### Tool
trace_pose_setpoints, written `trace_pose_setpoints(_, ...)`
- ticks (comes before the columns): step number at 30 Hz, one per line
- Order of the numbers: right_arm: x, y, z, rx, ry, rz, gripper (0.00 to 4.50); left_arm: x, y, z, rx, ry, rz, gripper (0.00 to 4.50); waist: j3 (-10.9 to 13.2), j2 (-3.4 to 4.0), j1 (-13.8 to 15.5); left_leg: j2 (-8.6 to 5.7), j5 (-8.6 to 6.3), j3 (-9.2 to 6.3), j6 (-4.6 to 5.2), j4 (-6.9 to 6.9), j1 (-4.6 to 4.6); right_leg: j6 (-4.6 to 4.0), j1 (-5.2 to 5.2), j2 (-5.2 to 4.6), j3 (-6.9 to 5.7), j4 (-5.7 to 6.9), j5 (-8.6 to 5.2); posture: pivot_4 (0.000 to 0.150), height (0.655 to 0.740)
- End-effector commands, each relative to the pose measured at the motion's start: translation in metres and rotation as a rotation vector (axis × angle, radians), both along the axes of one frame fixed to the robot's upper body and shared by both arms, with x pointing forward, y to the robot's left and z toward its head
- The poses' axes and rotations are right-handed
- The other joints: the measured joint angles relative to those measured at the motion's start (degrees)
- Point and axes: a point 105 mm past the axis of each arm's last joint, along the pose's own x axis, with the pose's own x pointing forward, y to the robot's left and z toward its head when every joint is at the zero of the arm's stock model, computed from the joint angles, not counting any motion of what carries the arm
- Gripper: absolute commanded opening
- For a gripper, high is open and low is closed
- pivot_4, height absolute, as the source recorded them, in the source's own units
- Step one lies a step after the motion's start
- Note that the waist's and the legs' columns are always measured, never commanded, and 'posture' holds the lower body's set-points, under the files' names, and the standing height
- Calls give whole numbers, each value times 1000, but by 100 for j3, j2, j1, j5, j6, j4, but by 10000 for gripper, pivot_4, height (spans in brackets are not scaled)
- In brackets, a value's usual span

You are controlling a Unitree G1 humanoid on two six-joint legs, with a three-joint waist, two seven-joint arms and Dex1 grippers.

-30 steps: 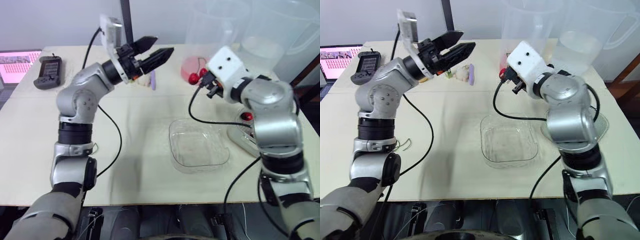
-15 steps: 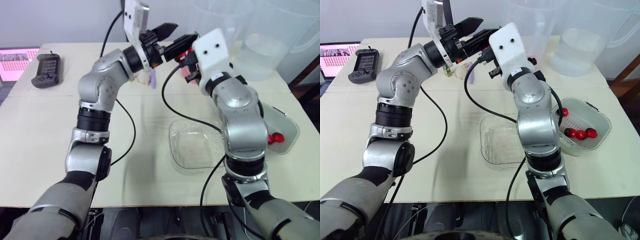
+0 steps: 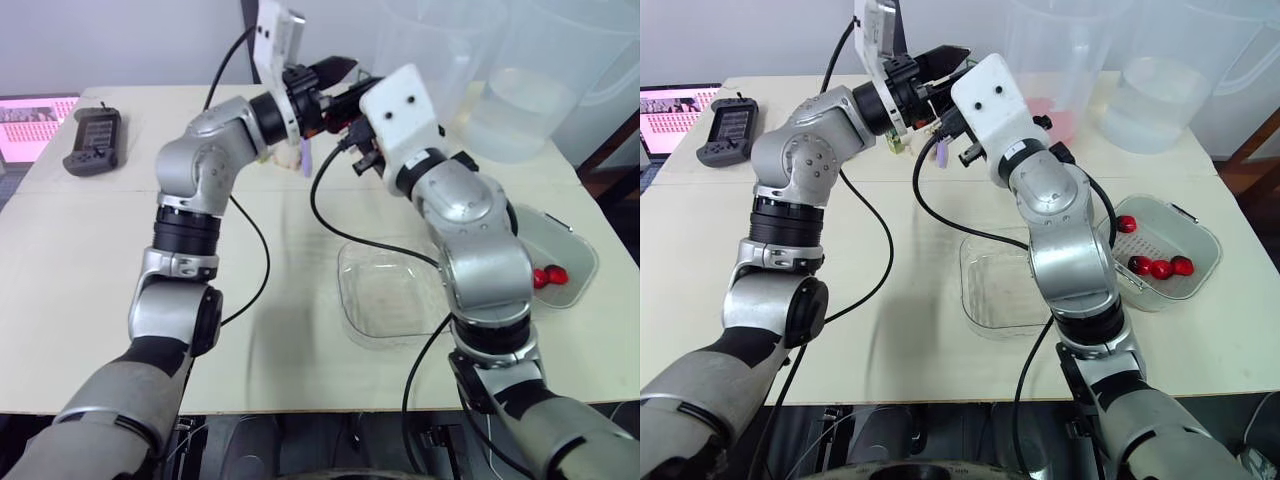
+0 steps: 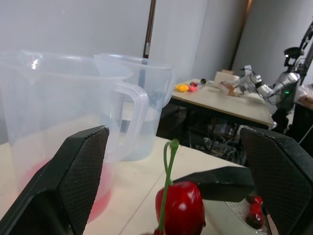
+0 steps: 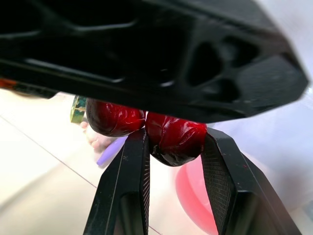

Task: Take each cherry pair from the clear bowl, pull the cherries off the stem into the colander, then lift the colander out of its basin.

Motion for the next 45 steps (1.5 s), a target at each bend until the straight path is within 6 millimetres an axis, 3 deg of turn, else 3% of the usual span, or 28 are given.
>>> trace_pose_setpoints(1,-11,5,15,-9,-74,35,14589,-2,3,17,-7,-73,30,39610,0,0,0,0,0,0,0,0,0,0,0,0,0,0,0,1500,7400)
trace_pose_setpoints(4,-12,6,15,-15,-75,40,14589,-2,3,13,5,-77,35,27084,0,0,-1,0,0,0,0,-1,0,0,0,0,0,0,0,1500,7400)
trace_pose_setpoints(9,-12,7,14,-25,-71,50,14589,-3,2,13,-1,-73,28,1693,0,0,2,0,0,0,0,0,0,0,0,0,0,0,0,1500,7400)
trace_pose_setpoints(10,-12,8,14,-25,-71,50,14589,-3,2,13,0,-72,27,687,0,0,1,0,0,0,0,0,0,0,0,0,0,0,0,1500,7400)
trace_pose_setpoints(14,-14,9,16,62,-47,95,14589,-2,3,12,1,-71,34,687,0,0,-2,0,0,0,0,0,0,0,0,0,0,0,0,1500,7400)
trace_pose_setpoints(17,-18,7,16,51,-39,123,23524,0,4,13,1,-76,46,0,0,0,2,0,0,-2,0,-1,0,0,0,0,-1,1,0,1500,7400)
trace_pose_setpoints(22,-30,-25,10,90,67,198,44759,-2,5,13,10,-84,21,0,0,-1,19,-4,0,-11,0,2,-5,0,7,-3,-8,-5,0,1500,7400)
trace_pose_setpoints(27,-59,-47,1,90,193,408,44759,-20,10,15,49,-103,-129,0,0,0,4,-4,0,-14,1,-1,-4,0,8,-1,-11,-4,-1,1500,7400)
trace_pose_setpoints(30,-73,-45,2,253,338,638,44759,-39,14,7,91,-96,-255,0,0,2,-46,-1,-1,-12,1,-4,2,0,8,2,-8,0,-1,1500,7400)
trace_pose_setpoints(33,-74,-49,3,398,435,748,44759,-65,12,0,109,-84,-393,0,-1,3,-71,3,0,-12,2,-1,6,-1,8,6,-7,9,0,1500,7400)
trace_pose_setpoints(36,-76,-45,2,448,471,818,44759,-82,7,1,94,-80,-459,0,-1,3,-23,3,9,-13,15,7,9,-4,17,4,-9,10,1,1500,7400)
trace_pose_setpoints(40,-84,-30,4,461,496,922,44759,-88,3,1,70,-72,-460,0,-1,4,3,3,9,-14,15,9,9,-4,17,4,-9,11,1,1500,7400)
trace_pose_setpoints(45,-79,-15,-3,519,499,934,44759,-92,2,2,60,-60,-460,0,-1,4,-6,3,9,-13,15,9,10,-4,17,4,-9,12,2,1500,7400)
